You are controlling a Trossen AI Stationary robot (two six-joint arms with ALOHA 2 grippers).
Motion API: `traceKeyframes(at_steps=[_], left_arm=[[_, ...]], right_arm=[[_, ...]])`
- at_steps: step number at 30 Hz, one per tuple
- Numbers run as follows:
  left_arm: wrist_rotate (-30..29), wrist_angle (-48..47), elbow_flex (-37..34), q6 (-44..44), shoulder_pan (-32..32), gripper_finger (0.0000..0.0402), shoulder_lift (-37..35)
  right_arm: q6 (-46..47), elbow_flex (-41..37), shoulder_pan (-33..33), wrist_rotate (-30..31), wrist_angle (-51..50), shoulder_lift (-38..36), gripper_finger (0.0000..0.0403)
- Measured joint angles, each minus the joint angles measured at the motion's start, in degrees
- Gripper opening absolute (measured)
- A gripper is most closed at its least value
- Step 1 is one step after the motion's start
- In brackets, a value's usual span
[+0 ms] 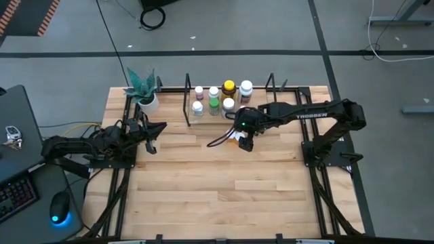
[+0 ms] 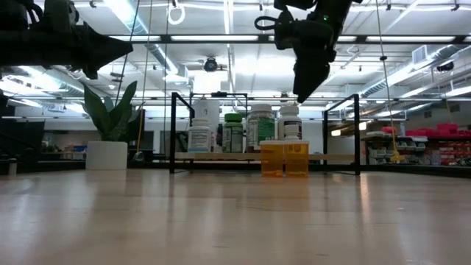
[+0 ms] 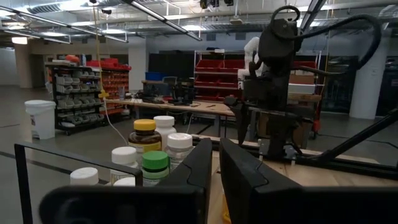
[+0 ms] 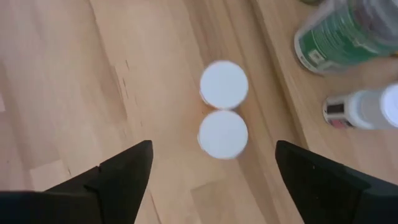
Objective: Pick and place medicine bottles onto shelf by color
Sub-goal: Put the right orange pill bottle on the shelf
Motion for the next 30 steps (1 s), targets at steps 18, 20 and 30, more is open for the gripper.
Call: traceKeyframes(at_steps=[18,20,30], left_arm=[[0.0,0.0,0.0,0.0,0.0,0.0034,0.0],[0.0,0.0,0.0,0.0,0.0,0.0038,0.0],[0.0,0.0,0.0,0.0,0.0,0.0032,0.0]], right_arm=[[-6.5,-13.2,-0.1,1.1,18.4,0.0,0.0353],[-6.6,-14.8,-0.1,1.1,20.6,0.0,0.0353],[-4.4,-15.4,-2.1,1.7,19.3,0.0,0.0352]])
